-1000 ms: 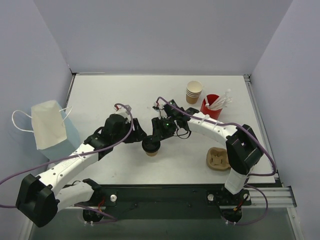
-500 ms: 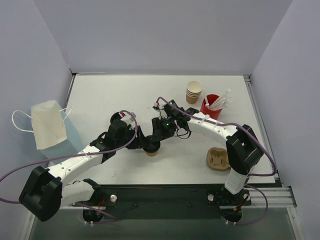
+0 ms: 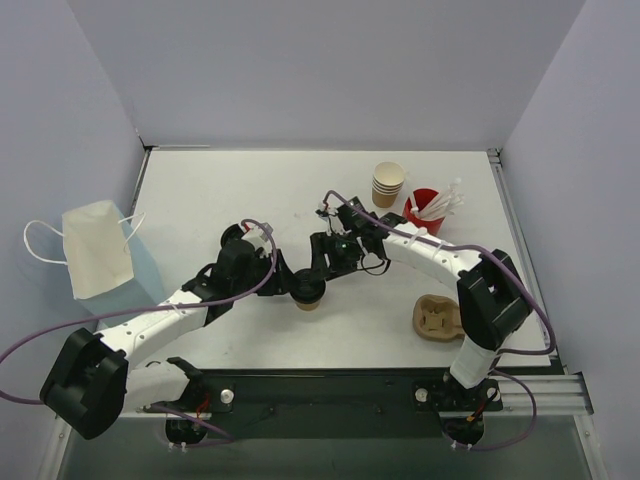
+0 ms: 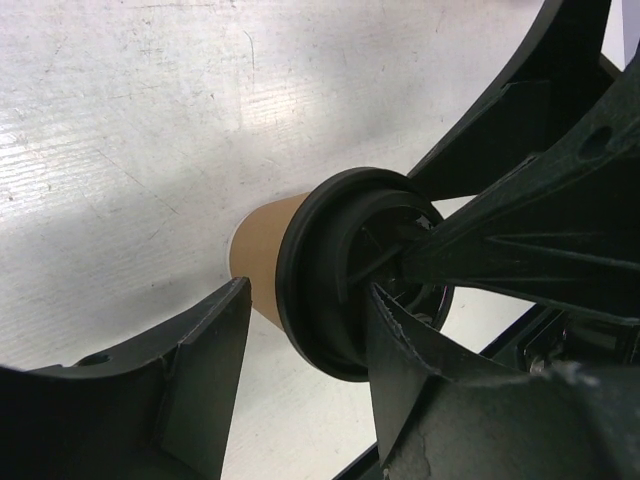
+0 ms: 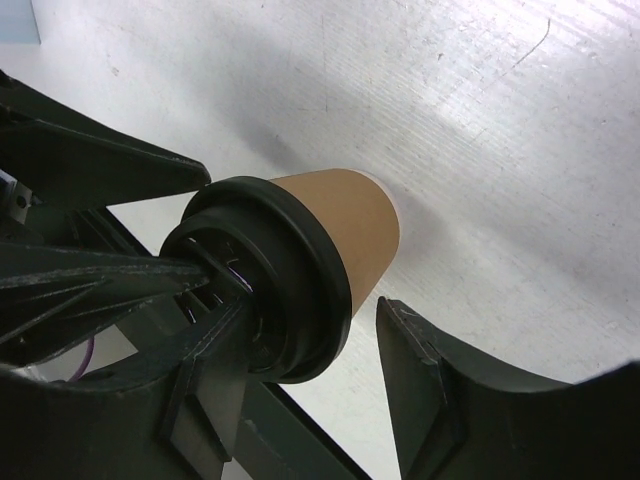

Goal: Pack the takeout coffee

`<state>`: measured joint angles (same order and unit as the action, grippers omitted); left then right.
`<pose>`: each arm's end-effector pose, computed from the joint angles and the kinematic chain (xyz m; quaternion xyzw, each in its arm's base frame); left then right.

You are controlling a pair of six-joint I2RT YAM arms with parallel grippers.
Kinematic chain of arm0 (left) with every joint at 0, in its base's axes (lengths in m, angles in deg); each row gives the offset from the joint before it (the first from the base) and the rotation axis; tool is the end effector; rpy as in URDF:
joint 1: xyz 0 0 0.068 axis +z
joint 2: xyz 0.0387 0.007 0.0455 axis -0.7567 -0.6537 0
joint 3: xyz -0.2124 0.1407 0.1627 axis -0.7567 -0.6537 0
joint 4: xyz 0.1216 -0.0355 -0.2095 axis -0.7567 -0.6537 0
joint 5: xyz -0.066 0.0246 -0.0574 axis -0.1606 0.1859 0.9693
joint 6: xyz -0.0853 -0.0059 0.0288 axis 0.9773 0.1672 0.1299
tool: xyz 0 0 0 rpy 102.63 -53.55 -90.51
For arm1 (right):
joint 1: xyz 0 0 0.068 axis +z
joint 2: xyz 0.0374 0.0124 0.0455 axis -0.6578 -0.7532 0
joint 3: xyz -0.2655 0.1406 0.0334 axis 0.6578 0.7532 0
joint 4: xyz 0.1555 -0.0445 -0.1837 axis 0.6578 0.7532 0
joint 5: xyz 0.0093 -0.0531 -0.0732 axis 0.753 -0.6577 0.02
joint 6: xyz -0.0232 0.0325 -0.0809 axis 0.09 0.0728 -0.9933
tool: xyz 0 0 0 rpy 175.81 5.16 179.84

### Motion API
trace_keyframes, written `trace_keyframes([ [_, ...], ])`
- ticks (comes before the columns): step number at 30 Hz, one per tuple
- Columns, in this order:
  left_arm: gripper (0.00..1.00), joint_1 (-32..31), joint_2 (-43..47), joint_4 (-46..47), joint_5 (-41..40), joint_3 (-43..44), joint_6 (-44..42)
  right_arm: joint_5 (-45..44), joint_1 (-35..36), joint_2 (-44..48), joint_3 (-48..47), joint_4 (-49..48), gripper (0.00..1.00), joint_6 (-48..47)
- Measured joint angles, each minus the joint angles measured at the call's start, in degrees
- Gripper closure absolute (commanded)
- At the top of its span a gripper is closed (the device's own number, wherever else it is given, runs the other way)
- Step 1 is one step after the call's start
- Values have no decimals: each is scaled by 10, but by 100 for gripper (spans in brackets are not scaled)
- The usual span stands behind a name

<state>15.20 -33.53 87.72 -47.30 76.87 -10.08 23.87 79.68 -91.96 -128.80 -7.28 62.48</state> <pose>0.2009 -0.1535 0.2180 0.0138 0.8829 -0.3384 0.3253 0.2816 0.2767 0.2444 -0.2327 0.8656 0.3953 0.2007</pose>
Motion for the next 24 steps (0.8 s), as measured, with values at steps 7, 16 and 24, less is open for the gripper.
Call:
trace_keyframes([
  [7,43,-1,-3,5,-1,0,-1,22,-16,14,11,4,49,-8],
  [16,44,-1,-6,9,0,0,-2,46,-31,17,21,5,57,-19],
  [24,44,-1,-10,16,0,0,-2,77,-41,19,37,-19,66,-16],
])
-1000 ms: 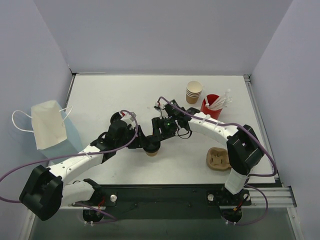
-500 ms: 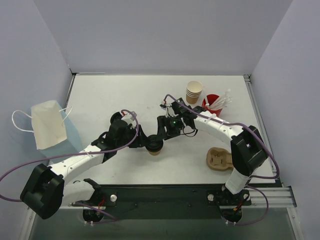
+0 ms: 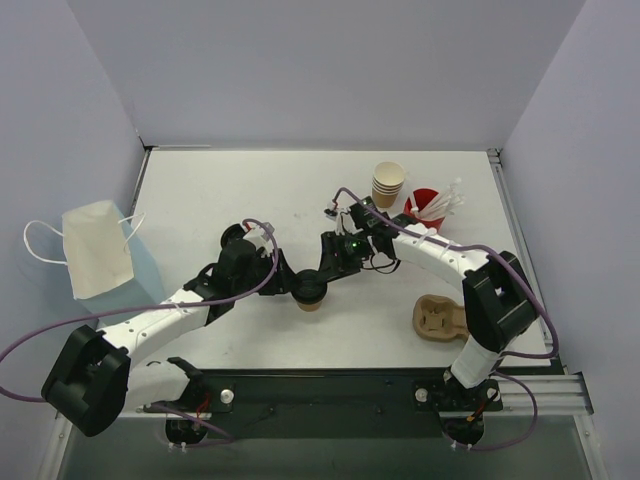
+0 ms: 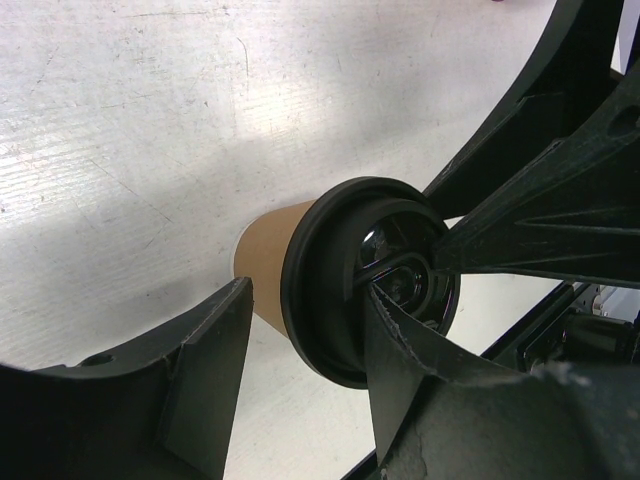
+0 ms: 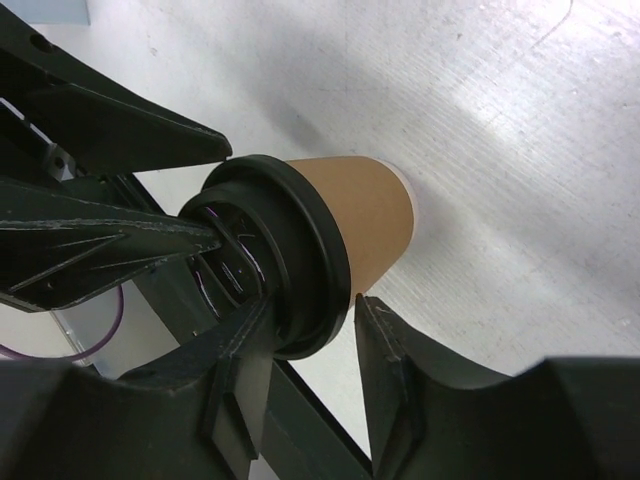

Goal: Pack the takeout coffee

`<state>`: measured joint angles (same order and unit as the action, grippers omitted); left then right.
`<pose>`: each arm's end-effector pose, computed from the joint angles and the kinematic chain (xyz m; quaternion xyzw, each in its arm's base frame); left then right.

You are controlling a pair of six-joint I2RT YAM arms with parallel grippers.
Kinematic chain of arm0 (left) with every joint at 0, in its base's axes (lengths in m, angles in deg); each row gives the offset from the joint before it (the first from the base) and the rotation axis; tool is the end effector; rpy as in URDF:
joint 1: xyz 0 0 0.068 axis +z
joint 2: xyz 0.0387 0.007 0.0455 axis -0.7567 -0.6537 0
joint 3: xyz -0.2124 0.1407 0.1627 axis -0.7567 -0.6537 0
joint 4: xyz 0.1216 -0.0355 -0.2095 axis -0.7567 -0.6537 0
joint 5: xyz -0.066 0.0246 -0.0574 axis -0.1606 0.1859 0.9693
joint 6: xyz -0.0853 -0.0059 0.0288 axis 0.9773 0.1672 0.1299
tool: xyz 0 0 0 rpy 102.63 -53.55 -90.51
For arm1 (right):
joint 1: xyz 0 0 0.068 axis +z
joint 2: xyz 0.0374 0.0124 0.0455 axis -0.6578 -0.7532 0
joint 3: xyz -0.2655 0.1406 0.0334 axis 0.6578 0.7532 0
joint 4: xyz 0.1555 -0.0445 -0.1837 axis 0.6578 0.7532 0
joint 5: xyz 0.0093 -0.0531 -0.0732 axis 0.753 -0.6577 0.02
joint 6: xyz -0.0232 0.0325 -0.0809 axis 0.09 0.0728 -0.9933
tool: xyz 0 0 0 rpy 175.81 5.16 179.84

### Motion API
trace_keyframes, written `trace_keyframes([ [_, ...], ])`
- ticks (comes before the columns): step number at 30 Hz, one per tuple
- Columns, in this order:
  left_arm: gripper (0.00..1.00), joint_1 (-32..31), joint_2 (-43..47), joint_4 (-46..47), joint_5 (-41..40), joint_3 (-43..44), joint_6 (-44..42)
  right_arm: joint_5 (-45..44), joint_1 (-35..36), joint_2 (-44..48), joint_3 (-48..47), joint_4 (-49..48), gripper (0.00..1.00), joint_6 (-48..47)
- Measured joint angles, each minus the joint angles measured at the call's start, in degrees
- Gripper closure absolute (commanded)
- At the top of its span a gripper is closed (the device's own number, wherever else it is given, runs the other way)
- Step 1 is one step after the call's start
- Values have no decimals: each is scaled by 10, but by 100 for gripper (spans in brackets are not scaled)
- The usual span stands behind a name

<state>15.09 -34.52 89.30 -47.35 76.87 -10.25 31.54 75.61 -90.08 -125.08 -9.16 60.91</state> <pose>0.2041 -0.1562 0.2174 0.0163 0.8805 -0.3404 0.3295 0.2824 0.2544 0.2427 -0.2360 0.8492 0.4341 0.1866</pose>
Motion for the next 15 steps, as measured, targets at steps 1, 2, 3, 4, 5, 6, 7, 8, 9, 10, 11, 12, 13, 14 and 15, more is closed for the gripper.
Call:
trace_keyframes([
  [1,44,0,0,0,0,0,0,5,0,1,5,-8,67,2],
  [2,44,0,0,0,0,0,0,11,-1,3,12,-19,68,4],
  [3,44,0,0,2,0,-1,0,15,-1,7,20,-29,69,6],
  [4,44,0,0,4,0,-3,0,18,-3,11,28,-39,70,8],
  [5,44,0,0,7,0,-4,1,20,-3,13,35,-48,71,10],
  [6,45,0,0,9,0,-5,1,25,-4,18,48,-65,71,14],
  [7,45,0,0,13,0,-8,2,28,-6,23,59,-79,71,17],
  [8,45,0,0,16,0,-9,3,31,-7,28,71,-97,71,21],
  [9,46,0,0,19,0,-11,3,34,-8,33,85,-116,72,25],
  [10,47,0,1,24,0,-14,6,38,-10,37,97,-134,72,29],
  [11,47,0,2,28,1,-17,7,42,-11,39,106,-148,72,33],
  [12,47,0,3,34,1,-20,9,47,-13,42,118,-168,73,38],
  [13,48,-1,3,39,1,-23,9,51,-15,42,125,-179,74,42],
  [14,48,-1,4,45,1,-26,10,56,-16,43,132,-194,74,47],
  [15,48,-1,5,50,1,-29,11,61,-18,43,142,-209,74,52],
])
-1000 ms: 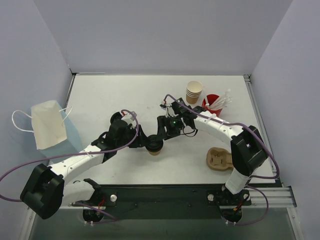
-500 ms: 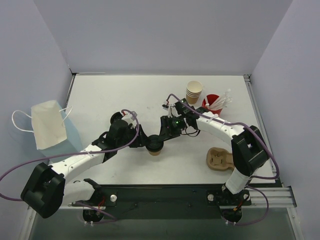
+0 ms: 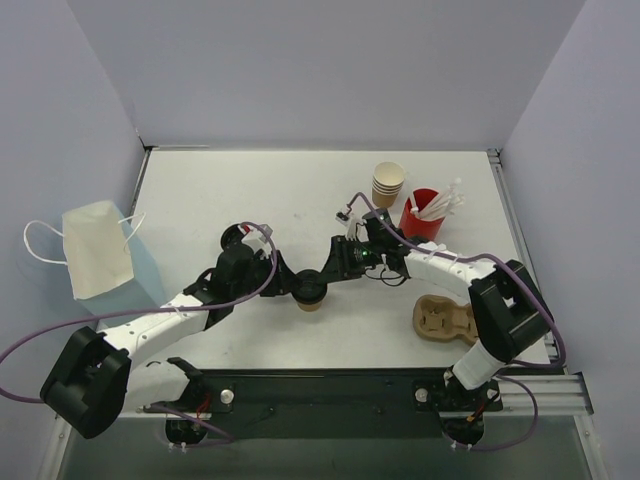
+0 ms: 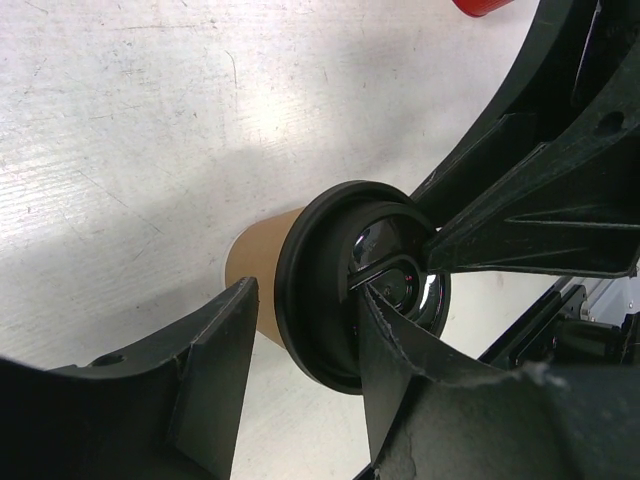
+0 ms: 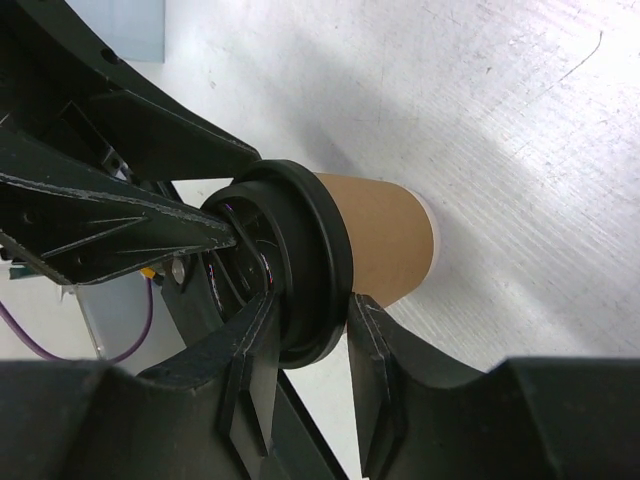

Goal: Pack the takeout coffee

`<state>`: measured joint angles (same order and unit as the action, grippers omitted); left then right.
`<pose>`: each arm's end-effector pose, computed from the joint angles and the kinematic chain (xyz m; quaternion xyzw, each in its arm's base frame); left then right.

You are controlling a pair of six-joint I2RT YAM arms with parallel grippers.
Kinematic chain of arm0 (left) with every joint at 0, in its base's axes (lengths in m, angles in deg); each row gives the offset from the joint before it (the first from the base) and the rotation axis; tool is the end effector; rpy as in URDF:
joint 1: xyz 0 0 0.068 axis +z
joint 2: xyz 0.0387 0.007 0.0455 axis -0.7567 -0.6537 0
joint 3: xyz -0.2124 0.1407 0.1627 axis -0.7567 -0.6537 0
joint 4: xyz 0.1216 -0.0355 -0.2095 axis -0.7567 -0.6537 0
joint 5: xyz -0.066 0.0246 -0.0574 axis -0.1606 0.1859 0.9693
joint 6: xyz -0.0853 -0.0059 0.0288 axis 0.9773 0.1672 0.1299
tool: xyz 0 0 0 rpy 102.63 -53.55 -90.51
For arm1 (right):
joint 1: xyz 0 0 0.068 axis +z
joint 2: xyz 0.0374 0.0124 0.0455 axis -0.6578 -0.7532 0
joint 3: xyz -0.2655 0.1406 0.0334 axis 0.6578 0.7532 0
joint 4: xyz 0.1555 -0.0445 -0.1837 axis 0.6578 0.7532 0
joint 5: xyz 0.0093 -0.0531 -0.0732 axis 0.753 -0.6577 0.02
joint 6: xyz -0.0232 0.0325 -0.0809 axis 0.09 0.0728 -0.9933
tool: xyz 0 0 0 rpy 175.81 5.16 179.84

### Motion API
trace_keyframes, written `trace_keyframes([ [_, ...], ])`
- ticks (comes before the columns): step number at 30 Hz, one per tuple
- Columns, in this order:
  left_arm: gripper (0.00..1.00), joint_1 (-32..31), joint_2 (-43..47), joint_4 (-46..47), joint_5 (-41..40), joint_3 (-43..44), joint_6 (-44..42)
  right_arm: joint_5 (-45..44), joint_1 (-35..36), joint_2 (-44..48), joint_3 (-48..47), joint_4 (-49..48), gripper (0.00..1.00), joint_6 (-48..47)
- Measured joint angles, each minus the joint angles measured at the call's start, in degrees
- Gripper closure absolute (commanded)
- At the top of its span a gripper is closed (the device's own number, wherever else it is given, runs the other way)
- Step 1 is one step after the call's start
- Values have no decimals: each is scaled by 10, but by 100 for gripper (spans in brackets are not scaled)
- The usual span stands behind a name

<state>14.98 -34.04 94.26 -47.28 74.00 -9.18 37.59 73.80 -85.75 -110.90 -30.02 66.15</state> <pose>0.2019 -0.1554 0.2132 0.0115 0.8700 -0.3550 0.3420 0.2659 0.2373 0.2304 -0.2312 0.8035 0.5012 0.2231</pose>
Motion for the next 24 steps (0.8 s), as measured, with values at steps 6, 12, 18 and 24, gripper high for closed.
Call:
trace_keyframes([
  [6,48,0,2,10,0,-5,1,8,-5,3,31,-57,73,32],
  [12,44,-1,5,-23,-5,11,-1,-9,0,10,7,-18,59,35],
  [18,34,-2,-7,-124,-15,79,-18,-62,7,10,-59,100,48,10],
  [24,26,-1,-21,-178,-15,192,-36,-101,3,19,-102,163,38,-12],
])
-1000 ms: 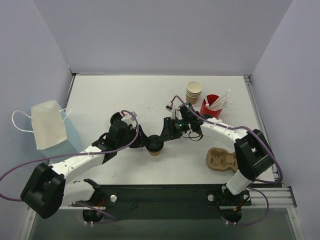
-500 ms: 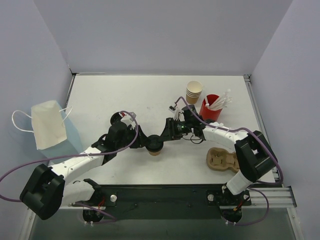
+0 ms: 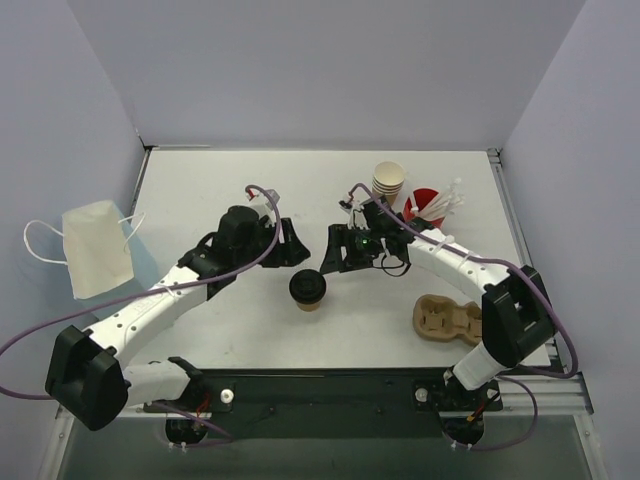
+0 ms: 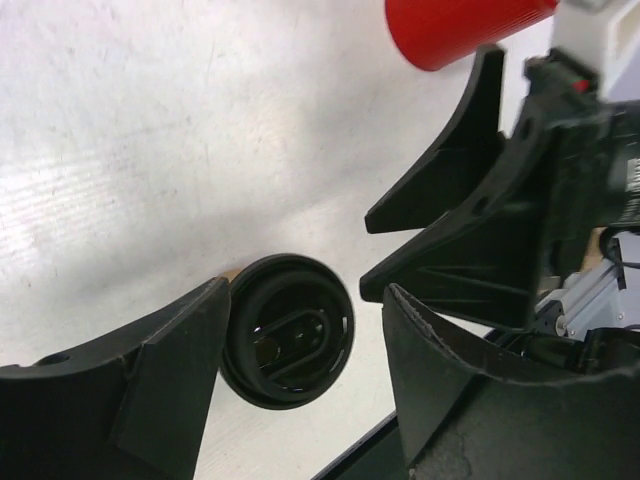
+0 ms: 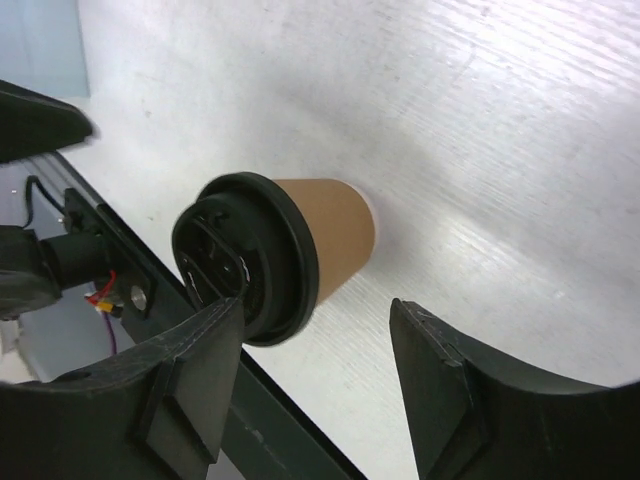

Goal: Pack the takeout coffee

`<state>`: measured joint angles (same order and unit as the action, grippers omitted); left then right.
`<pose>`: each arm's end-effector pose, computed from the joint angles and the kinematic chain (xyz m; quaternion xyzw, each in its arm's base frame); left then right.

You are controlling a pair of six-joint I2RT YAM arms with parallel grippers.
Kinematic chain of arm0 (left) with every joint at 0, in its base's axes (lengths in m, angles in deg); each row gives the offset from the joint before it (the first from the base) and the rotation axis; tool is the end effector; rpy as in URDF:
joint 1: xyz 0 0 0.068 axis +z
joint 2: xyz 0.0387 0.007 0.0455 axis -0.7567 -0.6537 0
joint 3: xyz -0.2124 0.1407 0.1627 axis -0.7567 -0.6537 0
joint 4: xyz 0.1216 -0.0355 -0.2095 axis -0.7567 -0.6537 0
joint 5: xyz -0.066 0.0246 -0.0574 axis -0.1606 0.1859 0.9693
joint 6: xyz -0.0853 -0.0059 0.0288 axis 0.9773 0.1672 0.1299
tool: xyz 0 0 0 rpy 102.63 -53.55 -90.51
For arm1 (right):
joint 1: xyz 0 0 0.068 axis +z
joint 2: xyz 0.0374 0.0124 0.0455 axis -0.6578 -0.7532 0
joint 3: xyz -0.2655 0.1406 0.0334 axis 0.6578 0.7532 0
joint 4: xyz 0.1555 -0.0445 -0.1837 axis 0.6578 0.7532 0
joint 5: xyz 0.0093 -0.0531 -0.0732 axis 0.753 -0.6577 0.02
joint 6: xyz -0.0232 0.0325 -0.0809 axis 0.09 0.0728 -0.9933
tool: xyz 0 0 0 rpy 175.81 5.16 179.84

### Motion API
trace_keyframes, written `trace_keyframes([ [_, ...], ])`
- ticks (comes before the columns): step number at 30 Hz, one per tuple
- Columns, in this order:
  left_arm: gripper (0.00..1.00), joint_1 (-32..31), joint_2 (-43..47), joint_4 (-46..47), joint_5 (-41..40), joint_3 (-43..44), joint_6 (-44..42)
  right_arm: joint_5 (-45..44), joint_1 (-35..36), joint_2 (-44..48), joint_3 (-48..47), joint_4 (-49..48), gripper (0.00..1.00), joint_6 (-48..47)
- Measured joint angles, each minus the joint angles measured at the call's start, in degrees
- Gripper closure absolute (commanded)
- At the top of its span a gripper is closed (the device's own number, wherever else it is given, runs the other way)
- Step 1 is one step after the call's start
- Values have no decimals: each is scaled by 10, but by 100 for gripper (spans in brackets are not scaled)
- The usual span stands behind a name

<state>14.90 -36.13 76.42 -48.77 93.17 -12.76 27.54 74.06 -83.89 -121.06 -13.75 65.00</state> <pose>0.2250 -0.1690 0.2827 0.0324 0.8733 -0.3323 0.3547 0.2782 0.2341 0.2634 -0.1958 0.8463 0.4313 0.2437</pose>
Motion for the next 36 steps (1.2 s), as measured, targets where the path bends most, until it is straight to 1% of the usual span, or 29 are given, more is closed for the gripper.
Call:
trace_keyframes([
  [2,24,2,-3,-15,0,31,-8,-21,1,11,-2,20,36,-6],
  [6,13,9,-2,-61,-17,83,-33,-89,14,43,-10,58,32,-12],
  [7,3,12,3,-73,-25,90,-42,-112,24,54,-14,68,31,-13],
  [11,3,21,59,-142,-85,99,-76,-208,82,80,-46,103,28,-15],
  [13,3,23,109,-169,-112,99,-95,-244,115,80,-69,116,23,-15],
  [16,3,24,204,-188,-143,92,-122,-287,155,73,-101,139,22,-15],
  [17,3,24,230,-189,-148,87,-128,-296,163,68,-110,143,20,-15],
  [19,3,24,298,-190,-160,64,-143,-317,177,50,-131,151,16,-16],
  [23,3,24,392,-195,-188,-5,-165,-345,205,1,-171,164,14,-23],
  [25,3,24,417,-205,-197,-37,-175,-354,216,-20,-184,170,12,-27],
  [27,3,24,428,-217,-201,-51,-181,-362,226,-42,-200,179,12,-31],
  [32,3,24,451,-217,-214,-56,-197,-381,242,-76,-225,201,12,-40],
  [36,3,24,453,-217,-222,-56,-203,-393,249,-88,-237,213,12,-45],
])
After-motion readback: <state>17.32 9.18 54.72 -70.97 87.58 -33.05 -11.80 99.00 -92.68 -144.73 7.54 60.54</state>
